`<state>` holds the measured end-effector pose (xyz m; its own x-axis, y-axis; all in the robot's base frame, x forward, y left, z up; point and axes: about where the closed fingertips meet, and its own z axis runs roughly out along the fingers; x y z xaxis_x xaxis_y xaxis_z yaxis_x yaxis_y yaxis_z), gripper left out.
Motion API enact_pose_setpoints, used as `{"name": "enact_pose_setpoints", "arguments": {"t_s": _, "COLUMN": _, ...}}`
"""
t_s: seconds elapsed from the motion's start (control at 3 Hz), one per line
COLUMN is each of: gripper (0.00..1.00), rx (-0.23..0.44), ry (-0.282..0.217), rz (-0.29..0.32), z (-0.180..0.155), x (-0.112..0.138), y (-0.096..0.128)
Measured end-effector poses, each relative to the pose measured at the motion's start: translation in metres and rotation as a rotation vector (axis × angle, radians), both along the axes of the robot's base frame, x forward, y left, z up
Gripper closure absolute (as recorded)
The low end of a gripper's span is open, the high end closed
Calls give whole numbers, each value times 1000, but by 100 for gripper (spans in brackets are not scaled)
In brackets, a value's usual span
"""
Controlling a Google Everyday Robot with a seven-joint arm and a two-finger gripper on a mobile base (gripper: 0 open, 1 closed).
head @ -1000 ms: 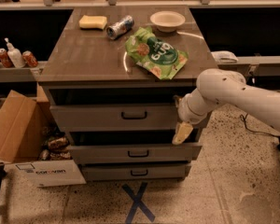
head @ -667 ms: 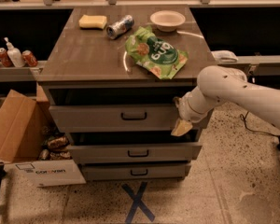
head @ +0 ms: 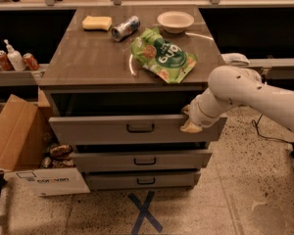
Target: Open top drawer
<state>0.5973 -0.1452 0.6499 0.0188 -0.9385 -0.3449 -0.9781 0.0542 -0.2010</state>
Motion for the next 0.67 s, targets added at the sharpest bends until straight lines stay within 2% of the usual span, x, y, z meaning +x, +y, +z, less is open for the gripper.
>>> {"name": "enact_pose_setpoints", "arguments": {"t_s": 0.33, "gripper": 100, "rx": 0, "ry": 0, "rz": 0, "z": 4, "x": 0, "y": 0}}
{"name": "enact_pose_setpoints", "arguments": {"t_s": 0.67, "gripper": 81, "rx": 0, "ry": 1, "rz": 1, "z": 3, "x": 0, "y": 0}}
